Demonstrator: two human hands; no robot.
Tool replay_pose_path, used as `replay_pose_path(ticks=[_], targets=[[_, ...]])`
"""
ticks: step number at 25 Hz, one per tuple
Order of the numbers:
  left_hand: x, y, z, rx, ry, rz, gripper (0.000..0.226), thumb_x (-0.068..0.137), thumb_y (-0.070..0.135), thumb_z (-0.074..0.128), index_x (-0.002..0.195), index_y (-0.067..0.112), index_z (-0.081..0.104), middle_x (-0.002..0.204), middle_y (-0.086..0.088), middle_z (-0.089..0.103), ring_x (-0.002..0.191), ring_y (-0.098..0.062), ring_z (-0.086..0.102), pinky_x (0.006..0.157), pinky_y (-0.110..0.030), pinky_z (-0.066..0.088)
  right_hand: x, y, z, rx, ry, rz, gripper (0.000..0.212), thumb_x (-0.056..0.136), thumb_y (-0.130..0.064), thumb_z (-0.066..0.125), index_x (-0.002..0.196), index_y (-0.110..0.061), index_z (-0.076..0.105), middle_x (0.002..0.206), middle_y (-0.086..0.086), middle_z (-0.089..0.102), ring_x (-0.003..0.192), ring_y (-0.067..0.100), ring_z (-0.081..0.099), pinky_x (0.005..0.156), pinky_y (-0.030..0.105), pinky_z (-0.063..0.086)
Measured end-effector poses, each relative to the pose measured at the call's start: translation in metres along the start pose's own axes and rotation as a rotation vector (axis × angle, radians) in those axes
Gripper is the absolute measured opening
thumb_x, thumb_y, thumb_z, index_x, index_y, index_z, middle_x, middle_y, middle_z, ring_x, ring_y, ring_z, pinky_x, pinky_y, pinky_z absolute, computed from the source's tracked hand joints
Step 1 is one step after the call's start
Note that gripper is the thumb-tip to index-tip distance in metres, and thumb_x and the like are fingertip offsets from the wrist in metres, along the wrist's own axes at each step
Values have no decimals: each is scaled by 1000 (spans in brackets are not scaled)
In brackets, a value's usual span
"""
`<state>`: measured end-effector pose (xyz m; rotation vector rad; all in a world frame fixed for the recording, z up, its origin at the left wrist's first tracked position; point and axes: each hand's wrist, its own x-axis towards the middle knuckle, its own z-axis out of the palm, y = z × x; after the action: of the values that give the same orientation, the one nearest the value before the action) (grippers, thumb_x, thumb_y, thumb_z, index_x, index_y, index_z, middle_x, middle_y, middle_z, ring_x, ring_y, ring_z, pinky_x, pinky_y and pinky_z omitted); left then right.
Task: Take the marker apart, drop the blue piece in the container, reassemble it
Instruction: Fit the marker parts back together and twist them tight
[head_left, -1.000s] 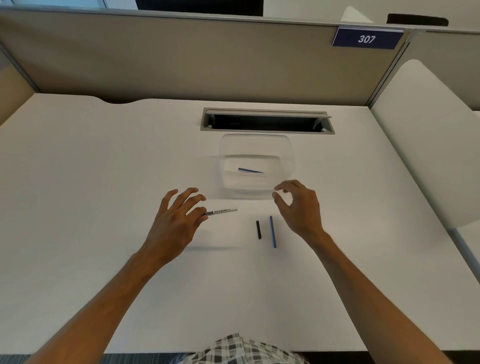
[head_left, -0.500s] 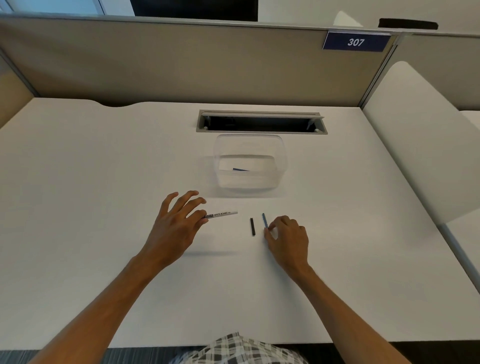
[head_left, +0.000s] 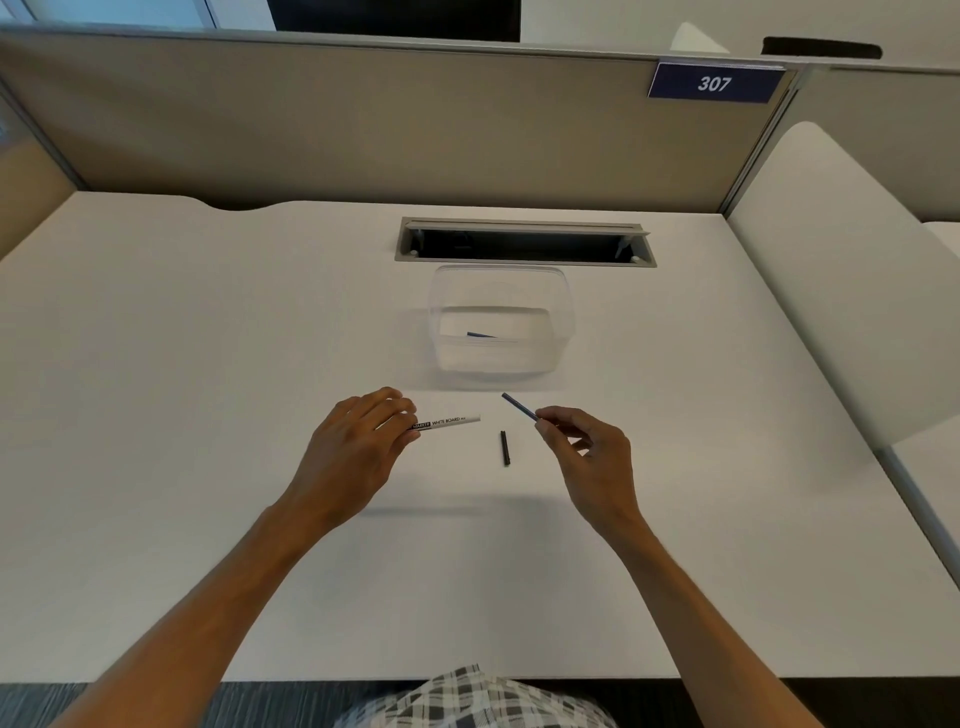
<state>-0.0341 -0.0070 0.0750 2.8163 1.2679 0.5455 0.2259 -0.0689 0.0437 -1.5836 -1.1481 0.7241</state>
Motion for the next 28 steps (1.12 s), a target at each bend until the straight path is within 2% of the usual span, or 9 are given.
replay_pose_path(ticks=[9,17,21,25,28], targets=[[2,3,-1,-30,8,-5,29,97,28,42,98,11,64,109,0,67,105,-22,62,81,-36,49,-11,-17,-2,-14,-39,-81,13,91,-22,68,93,-32,74,93,-21,72,93,5,65,71,22,42],[1,6,-5,-19,21,13,31,96,29,41,96,11,65,109,-1,68,105,-23,62,81,-36,50,-10,-18,-2,-80,-53,-156,13,91,-16,69,94,-27,75,94,-18,73,91,1,64,73,8,39],[1,7,-7,19,11,47,32,95,30,41,96,10,66,107,-3,69,104,-23,63,80,-36,51,-5,-20,-4,-173,-102,-263,11,92,-15,68,96,-22,75,94,-13,68,89,5,64,73,9,39],[3,11,-7,1,9,50,30,95,29,42,97,11,66,104,-1,69,101,-22,64,79,-36,52,-2,-25,0,-109,-137,-219,11,90,-17,70,96,-25,77,93,-8,63,84,8,62,65,14,38],[3,12,-6,-19,13,29,29,95,28,42,95,11,66,99,0,70,96,-22,65,77,-37,52,0,-31,5,93,-94,-54,12,83,-16,77,93,-23,75,85,-7,71,77,3,66,67,14,44]])
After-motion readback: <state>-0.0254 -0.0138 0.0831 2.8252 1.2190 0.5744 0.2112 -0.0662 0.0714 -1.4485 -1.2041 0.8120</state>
